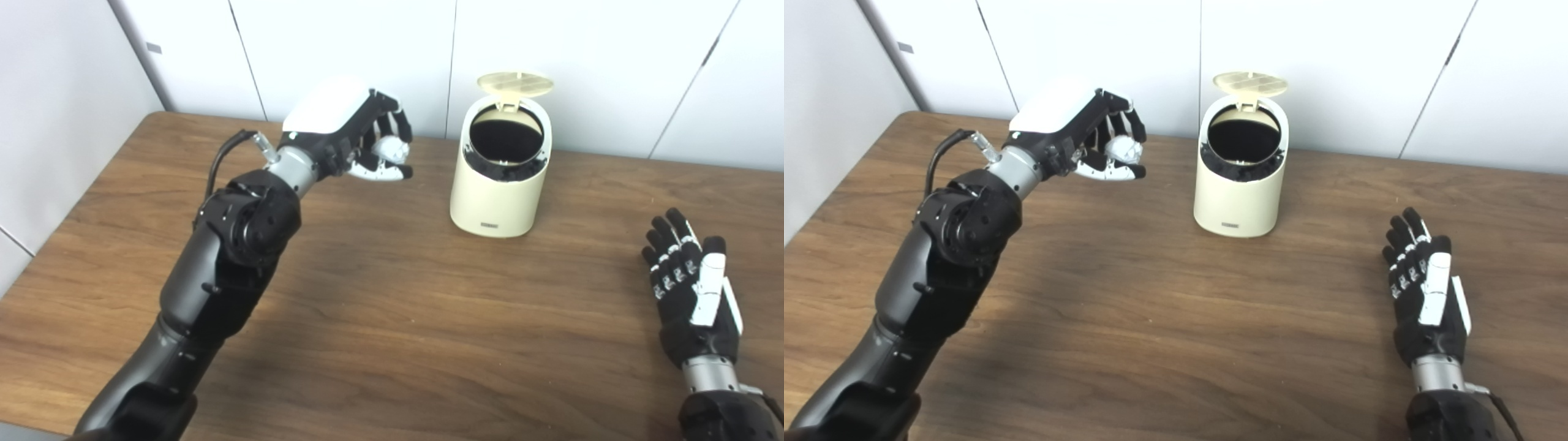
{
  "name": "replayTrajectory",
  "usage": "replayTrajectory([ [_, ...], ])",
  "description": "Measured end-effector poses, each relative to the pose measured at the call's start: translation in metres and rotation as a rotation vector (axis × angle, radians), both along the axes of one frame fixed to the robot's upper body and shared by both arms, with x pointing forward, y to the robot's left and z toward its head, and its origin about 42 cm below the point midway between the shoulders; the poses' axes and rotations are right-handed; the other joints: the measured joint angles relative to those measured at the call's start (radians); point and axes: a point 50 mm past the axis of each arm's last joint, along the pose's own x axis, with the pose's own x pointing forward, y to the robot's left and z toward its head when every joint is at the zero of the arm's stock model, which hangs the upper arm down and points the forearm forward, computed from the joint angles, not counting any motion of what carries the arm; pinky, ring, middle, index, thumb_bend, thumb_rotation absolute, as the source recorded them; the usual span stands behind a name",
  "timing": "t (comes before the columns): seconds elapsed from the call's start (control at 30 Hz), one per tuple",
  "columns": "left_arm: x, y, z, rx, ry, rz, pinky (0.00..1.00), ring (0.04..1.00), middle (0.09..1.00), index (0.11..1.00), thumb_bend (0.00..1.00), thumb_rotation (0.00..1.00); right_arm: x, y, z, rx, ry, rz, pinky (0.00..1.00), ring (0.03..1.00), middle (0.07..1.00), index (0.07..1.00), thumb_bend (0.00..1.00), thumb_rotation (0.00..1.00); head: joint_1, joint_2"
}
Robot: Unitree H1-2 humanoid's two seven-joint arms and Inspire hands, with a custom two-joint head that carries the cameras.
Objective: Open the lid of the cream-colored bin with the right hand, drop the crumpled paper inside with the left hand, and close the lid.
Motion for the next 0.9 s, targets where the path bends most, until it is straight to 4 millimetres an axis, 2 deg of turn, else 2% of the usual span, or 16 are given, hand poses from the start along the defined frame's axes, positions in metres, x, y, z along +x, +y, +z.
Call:
replayTrajectory([
  [0.03,0.001,-0.003,0.001,0.002,-0.003,-0.008,0.44,0.392,0.442,0.514,0.47,0.00,0.000,0.000,0.000,0.001,-0.001,-0.002,0.99,0.968,0.941,0.929,0.52,1.00,0.000,0.000],
  [0.1,0.005,-0.007,0.004,0.004,-0.007,-0.020,0.43,0.400,0.461,0.514,0.48,0.00,0.000,0.000,0.000,0.001,-0.002,-0.002,0.99,0.969,0.941,0.929,0.51,1.00,-0.006,-0.002],
  [0.17,0.007,-0.012,0.005,0.006,-0.012,-0.033,0.36,0.401,0.480,0.498,0.47,0.00,0.000,0.001,0.000,0.000,-0.003,0.001,0.99,0.970,0.943,0.934,0.51,1.00,-0.014,-0.006],
  [0.37,0.012,-0.028,0.001,0.010,-0.007,-0.064,0.33,0.392,0.482,0.501,0.47,0.00,0.000,0.003,0.000,0.001,-0.003,0.006,0.99,0.961,0.935,0.928,0.51,1.00,-0.015,0.002],
  [0.6,0.018,-0.045,0.012,-0.008,-0.030,-0.083,0.34,0.379,0.473,0.512,0.47,0.00,0.001,0.004,0.000,0.003,-0.002,0.004,0.99,0.964,0.936,0.929,0.51,0.98,-0.032,-0.003],
  [0.73,0.020,-0.051,0.010,-0.021,-0.022,-0.089,0.37,0.376,0.470,0.512,0.47,0.00,0.002,0.005,0.000,0.002,-0.003,0.009,0.99,0.971,0.940,0.936,0.51,0.99,-0.035,-0.009],
  [0.9,0.021,-0.062,0.008,-0.014,-0.023,-0.096,0.34,0.356,0.463,0.530,0.47,0.00,0.003,0.006,0.000,-0.009,-0.001,0.013,1.00,0.974,0.944,0.948,0.51,0.84,-0.037,-0.020],
])
